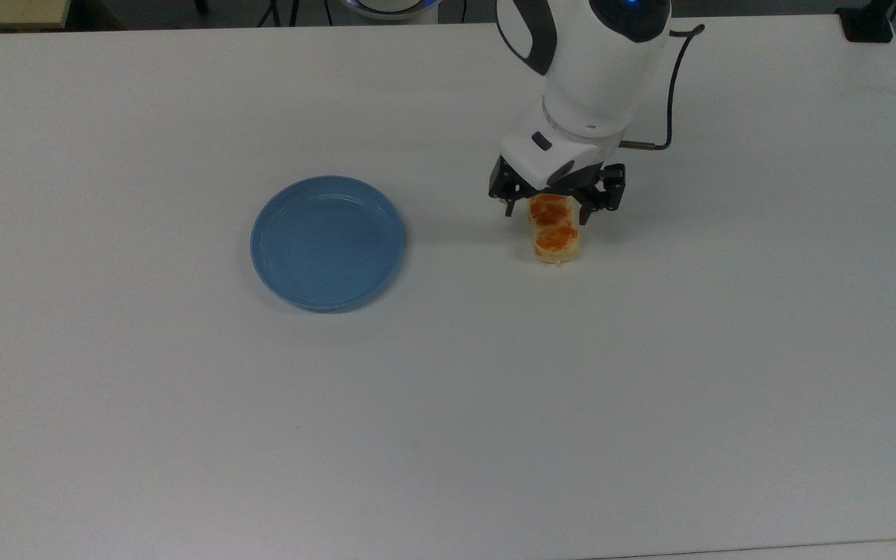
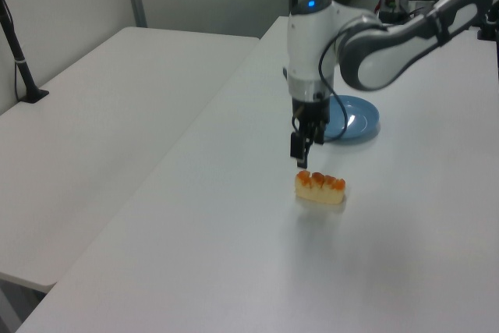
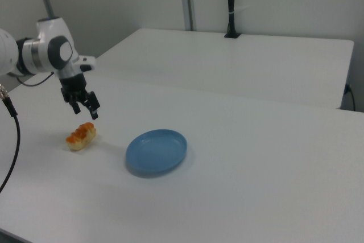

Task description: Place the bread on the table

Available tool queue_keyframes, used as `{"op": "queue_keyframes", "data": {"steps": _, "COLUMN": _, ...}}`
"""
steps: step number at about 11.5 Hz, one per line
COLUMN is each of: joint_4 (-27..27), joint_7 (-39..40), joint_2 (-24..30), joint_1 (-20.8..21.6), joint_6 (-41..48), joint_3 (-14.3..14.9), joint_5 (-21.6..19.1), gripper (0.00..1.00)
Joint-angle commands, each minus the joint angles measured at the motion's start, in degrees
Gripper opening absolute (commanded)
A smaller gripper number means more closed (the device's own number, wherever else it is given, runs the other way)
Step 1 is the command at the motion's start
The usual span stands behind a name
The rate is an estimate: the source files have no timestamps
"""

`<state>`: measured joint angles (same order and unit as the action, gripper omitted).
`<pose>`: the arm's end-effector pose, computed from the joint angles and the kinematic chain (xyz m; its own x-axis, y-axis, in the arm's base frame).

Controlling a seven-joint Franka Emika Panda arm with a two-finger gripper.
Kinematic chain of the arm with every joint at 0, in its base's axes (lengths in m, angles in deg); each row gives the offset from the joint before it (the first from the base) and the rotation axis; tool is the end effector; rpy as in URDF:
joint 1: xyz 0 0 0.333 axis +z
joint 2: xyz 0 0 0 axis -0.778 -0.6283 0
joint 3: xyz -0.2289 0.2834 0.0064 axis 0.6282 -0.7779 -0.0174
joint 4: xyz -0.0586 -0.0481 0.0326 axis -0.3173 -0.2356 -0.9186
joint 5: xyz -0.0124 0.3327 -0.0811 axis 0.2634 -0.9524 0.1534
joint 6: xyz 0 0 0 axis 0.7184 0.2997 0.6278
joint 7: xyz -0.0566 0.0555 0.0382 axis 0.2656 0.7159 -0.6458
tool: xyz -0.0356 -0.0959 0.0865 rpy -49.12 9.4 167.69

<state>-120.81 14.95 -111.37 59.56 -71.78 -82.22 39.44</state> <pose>0.5919 0.2227 0.4276 0.9967 -0.0776 0.0252 -0.0789 -0.9952 0.0572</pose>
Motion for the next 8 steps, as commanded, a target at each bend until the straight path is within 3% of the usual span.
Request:
{"op": "queue_keyframes", "data": {"steps": 1, "joint_4": 0.09, "joint_7": 1.67, "joint_2": 9.85, "joint_1": -5.21, "joint_6": 11.24, "joint_3": 0.19, "joint_5": -0.83, "gripper": 1.0}}
{"op": "queue_keyframes", "data": {"steps": 3, "joint_4": 0.0, "joint_7": 8.15, "joint_2": 15.75, "joint_1": -8.99, "joint_6": 17.57, "joint_3": 1.76, "joint_5": -3.99, "gripper": 1.0}}
{"op": "queue_keyframes", "data": {"steps": 6, "joint_4": 0.0, "joint_7": 24.83, "joint_2": 24.1, "joint_1": -9.71, "joint_6": 23.74, "joint_3": 13.16, "joint_5": -14.43, "gripper": 1.0}}
{"op": "queue_keyframes", "data": {"steps": 8, "joint_4": 0.09, "joint_7": 30.15, "joint_2": 25.18, "joint_1": -10.06, "joint_6": 23.4, "joint_3": 16.26, "joint_5": -15.08, "gripper": 1.0}}
